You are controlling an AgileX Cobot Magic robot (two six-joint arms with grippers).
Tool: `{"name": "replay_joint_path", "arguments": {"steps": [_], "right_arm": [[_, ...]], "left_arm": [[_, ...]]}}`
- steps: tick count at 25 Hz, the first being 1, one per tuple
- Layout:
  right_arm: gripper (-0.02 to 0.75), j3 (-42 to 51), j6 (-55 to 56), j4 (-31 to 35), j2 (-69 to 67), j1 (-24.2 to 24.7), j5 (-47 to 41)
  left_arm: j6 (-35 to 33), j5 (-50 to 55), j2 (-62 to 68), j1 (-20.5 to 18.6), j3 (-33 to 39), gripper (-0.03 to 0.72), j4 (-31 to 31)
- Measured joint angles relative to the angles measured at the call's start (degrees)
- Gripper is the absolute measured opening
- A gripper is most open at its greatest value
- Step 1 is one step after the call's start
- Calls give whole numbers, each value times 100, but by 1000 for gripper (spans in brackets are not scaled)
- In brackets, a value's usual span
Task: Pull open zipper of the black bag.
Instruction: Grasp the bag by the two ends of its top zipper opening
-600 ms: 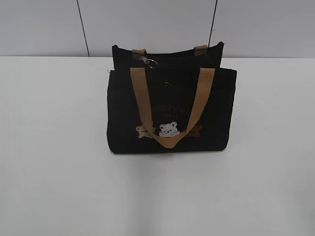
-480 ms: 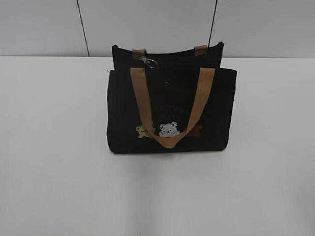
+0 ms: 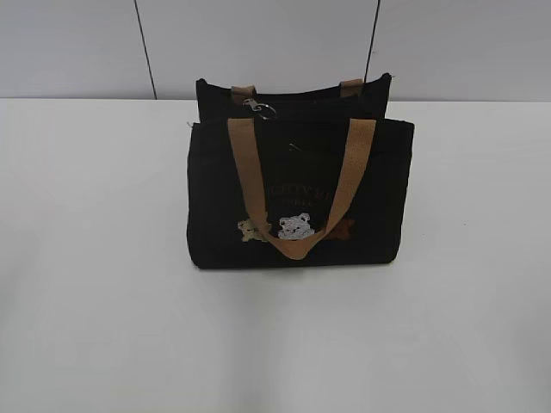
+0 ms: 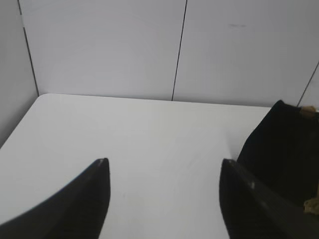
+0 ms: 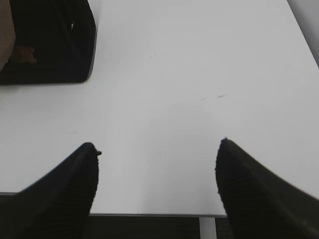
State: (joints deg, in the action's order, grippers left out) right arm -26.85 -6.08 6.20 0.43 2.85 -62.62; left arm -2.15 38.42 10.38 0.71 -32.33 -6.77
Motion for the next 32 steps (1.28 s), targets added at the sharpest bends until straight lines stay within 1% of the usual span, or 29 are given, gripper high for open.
{"name": "replay_joint_path", "arguments": {"steps": [5, 12, 13, 14, 17, 20, 22, 25, 27, 28, 29, 30, 32], "right_arm": [[557, 0, 0, 0, 0, 0, 0], [557, 0, 0, 0, 0, 0, 0], [557, 0, 0, 5, 0, 0, 0], [557, 0, 0, 5, 0, 0, 0], [557, 0, 0, 5, 0, 0, 0], [557, 0, 0, 5, 0, 0, 0], [557, 0, 0, 5, 0, 0, 0], [557, 0, 0, 5, 0, 0, 0], [557, 0, 0, 5, 0, 0, 0], [557, 0, 0, 5, 0, 0, 0], [557, 0, 0, 5, 0, 0, 0], [557, 0, 0, 5, 0, 0, 0], [557, 0, 0, 5, 0, 0, 0]], "left_arm": [[-47, -1246, 1181, 0, 0, 509, -397], [-835, -2956, 3171, 0, 0, 508, -445], [-928, -3521, 3835, 0, 0, 503, -434], [-928, -3521, 3835, 0, 0, 503, -434], [-948, -4420, 4538, 24, 0, 489, -474], [-948, -5307, 5141, 273, 0, 469, -473], [-944, -5853, 5512, 589, 0, 461, -460], [-903, -6516, 6070, 959, 0, 456, -456], [-878, -6937, 6459, 1088, 0, 453, -447], [-677, -7330, 6836, 1116, -7, 453, -279], [-533, -7495, 7042, 1116, -27, 453, -145], [-294, -7656, 7234, 1116, -53, 453, 121], [316, -8015, 7538, 1116, -65, 453, 1029]]}}
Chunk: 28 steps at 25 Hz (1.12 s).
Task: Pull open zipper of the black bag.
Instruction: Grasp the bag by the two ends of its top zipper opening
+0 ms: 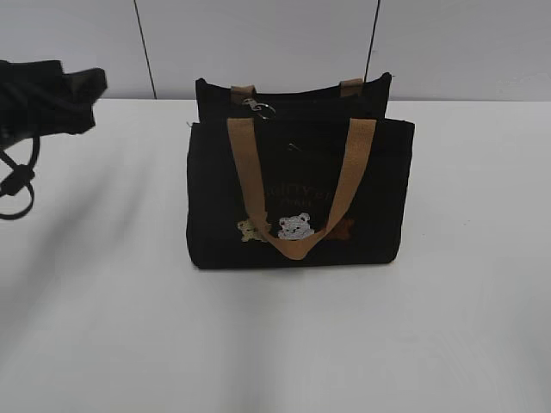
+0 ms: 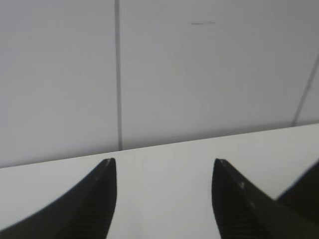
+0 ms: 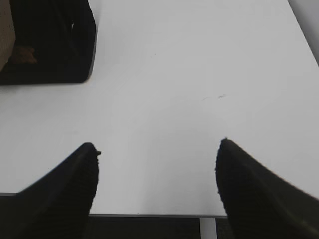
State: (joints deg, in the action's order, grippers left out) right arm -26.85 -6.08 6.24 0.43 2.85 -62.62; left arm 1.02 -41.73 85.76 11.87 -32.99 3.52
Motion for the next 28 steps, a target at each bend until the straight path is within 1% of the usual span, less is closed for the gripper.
{"name": "replay_joint_path", "arguments": {"steps": [3, 5, 7, 10, 15, 23, 26, 28], "right_arm": [[557, 0, 0, 0, 0, 0, 0], [557, 0, 0, 0, 0, 0, 0], [557, 0, 0, 0, 0, 0, 0], [557, 0, 0, 0, 0, 0, 0], [557, 0, 0, 0, 0, 0, 4], [557, 0, 0, 0, 0, 0, 4], [557, 0, 0, 0, 0, 0, 4], [557, 0, 0, 0, 0, 0, 4]], "left_arm": [[627, -505, 382, 3, -24, 453, 1283], [769, -664, 593, 9, -50, 453, 1851], [831, -752, 738, 19, -50, 453, 2187], [864, -815, 853, 19, -50, 453, 2317], [868, -917, 865, 19, -63, 452, 2334], [868, -861, 1327, 19, -472, 452, 2372], [868, -787, 1481, -67, -641, 448, 2421], [907, -760, 1582, -185, -798, 428, 2526]]}}
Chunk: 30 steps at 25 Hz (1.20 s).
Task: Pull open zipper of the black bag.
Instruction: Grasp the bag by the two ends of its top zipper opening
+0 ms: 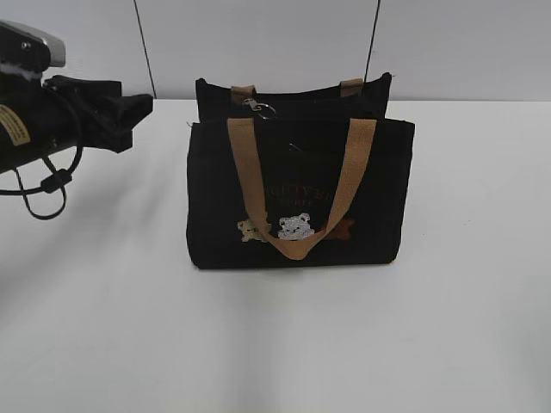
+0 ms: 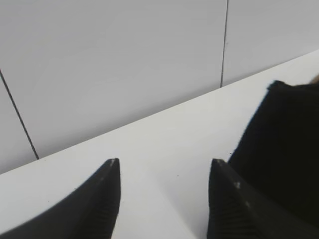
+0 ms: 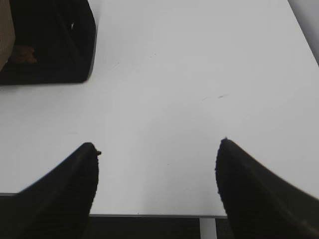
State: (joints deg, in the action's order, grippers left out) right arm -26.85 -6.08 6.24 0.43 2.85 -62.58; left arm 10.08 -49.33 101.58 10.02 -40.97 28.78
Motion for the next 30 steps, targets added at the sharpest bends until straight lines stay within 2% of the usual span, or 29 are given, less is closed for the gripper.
{"name": "replay_joint_path", "arguments": {"steps": [5, 8, 10, 12, 19, 26, 30], "right_arm": [[557, 0, 0, 0, 0, 0, 0], [557, 0, 0, 0, 0, 0, 0], [557, 0, 0, 0, 0, 0, 0], [557, 0, 0, 0, 0, 0, 0], [557, 0, 0, 0, 0, 0, 0], [557, 0, 0, 0, 0, 0, 0], [557, 0, 0, 0, 0, 0, 0]], "left_arm": [[775, 18, 345, -291, -631, 390, 841], [1454, -83, 601, -358, -940, 387, 1900], [1611, -174, 743, -358, -1051, 387, 2513], [1659, -192, 825, -358, -1075, 387, 2855], [1715, -297, 844, -358, -1080, 384, 3048], [1722, -446, 870, -358, -1197, 383, 2820], [1980, -512, 998, -358, -1396, 382, 2947]]}}
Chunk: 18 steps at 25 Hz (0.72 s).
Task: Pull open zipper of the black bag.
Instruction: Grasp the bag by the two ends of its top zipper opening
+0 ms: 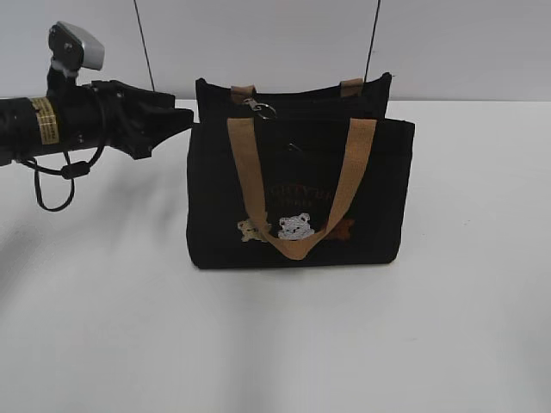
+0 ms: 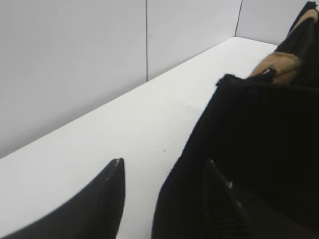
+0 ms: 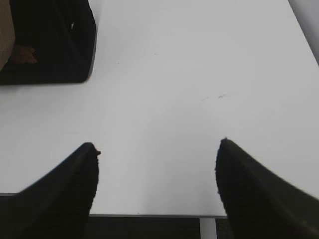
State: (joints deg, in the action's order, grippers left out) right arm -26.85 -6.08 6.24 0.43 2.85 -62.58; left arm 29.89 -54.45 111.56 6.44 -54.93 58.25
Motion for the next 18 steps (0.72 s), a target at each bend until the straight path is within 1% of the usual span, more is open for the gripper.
{"name": "replay_joint_path", "arguments": {"steps": [3, 5, 10, 14, 18], "right_arm": [[557, 0, 0, 0, 0, 0, 0], [557, 0, 0, 0, 0, 0, 0], [557, 0, 0, 0, 0, 0, 0], [557, 0, 0, 0, 0, 0, 0], [557, 0, 0, 0, 0, 0, 0]], "left_arm": [[525, -147, 117, 0, -253, 382, 628], [692, -290, 220, 5, -453, 382, 934], [1043, -422, 569, 9, -945, 382, 1263], [1145, -721, 734, 9, -996, 382, 1491], [1147, -785, 784, 9, -1006, 370, 1496]]}}
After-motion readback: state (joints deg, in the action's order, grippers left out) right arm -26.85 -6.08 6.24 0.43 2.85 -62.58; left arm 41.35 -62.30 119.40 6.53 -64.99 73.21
